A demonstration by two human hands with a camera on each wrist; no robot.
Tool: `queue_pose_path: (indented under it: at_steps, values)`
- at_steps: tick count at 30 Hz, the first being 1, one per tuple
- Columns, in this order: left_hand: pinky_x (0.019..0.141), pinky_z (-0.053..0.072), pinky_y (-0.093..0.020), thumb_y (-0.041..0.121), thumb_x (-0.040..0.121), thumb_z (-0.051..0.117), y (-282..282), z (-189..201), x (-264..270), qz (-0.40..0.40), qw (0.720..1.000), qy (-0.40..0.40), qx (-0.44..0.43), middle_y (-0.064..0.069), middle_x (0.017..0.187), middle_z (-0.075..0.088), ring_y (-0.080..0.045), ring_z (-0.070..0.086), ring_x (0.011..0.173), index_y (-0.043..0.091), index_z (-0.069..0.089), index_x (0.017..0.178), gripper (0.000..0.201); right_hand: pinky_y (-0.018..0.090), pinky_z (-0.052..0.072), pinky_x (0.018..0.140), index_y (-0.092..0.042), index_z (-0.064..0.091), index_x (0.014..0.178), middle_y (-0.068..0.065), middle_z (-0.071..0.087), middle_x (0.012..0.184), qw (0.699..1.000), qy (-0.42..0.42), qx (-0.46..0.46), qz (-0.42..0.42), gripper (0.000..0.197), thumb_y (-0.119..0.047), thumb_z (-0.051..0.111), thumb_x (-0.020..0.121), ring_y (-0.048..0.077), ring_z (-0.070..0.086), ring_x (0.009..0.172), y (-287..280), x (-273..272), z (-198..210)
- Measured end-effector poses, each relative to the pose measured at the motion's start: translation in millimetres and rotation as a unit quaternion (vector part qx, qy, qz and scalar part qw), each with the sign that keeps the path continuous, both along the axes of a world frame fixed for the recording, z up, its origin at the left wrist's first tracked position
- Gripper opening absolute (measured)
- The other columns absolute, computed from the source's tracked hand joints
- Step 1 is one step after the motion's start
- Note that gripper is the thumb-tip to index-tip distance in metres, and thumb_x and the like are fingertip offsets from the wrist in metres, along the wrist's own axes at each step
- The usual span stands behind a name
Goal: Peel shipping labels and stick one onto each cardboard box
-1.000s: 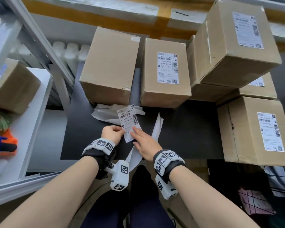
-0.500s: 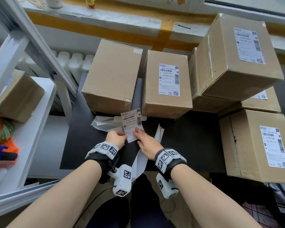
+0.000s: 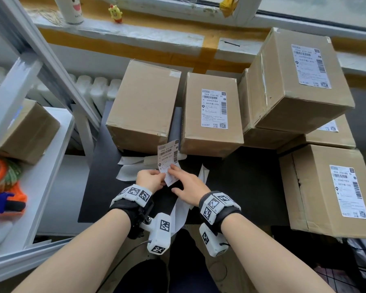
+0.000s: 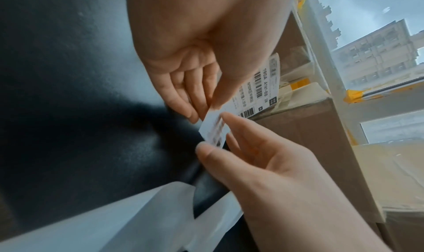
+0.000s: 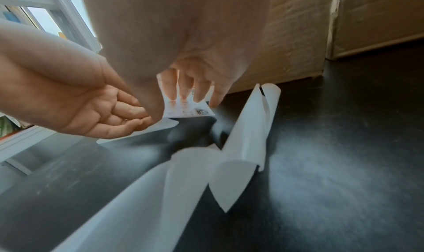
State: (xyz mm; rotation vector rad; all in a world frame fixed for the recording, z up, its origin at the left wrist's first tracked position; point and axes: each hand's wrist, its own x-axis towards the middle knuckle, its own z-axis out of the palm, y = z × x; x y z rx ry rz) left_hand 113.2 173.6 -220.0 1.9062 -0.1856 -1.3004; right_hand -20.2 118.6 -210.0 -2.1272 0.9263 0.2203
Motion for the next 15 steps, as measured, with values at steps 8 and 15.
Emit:
queue_pose_path:
  at_steps: [8,15]
  values:
    - [0.065,0.049,-0.023,0.011,0.090,0.056,14,43,4,-0.034,0.997,0.015,-0.063,-0.012,0.083,0.067,-0.016,0.064,0.069,0.004,0.066,0.084,0.014,0.032,0.033,0.112,-0.020,0.047,0.137,-0.001,0.041,0.149,0.993,-0.050,-0.096,-0.043,0.053,-0.014,0.059,0.086,0.016,0.040,0.136,14,7,31]
    - [0.047,0.047,-0.015,0.013,0.092,0.053,20,93,5,-0.067,0.988,0.001,-0.138,-0.010,0.073,0.065,-0.005,0.063,0.043,0.008,0.062,0.078,0.018,0.036,0.042,0.104,-0.016,0.059,0.126,0.001,0.057,0.136,0.975,-0.111,-0.166,-0.097,0.040,-0.006,0.050,0.089,0.021,0.054,0.124,29,5,80]
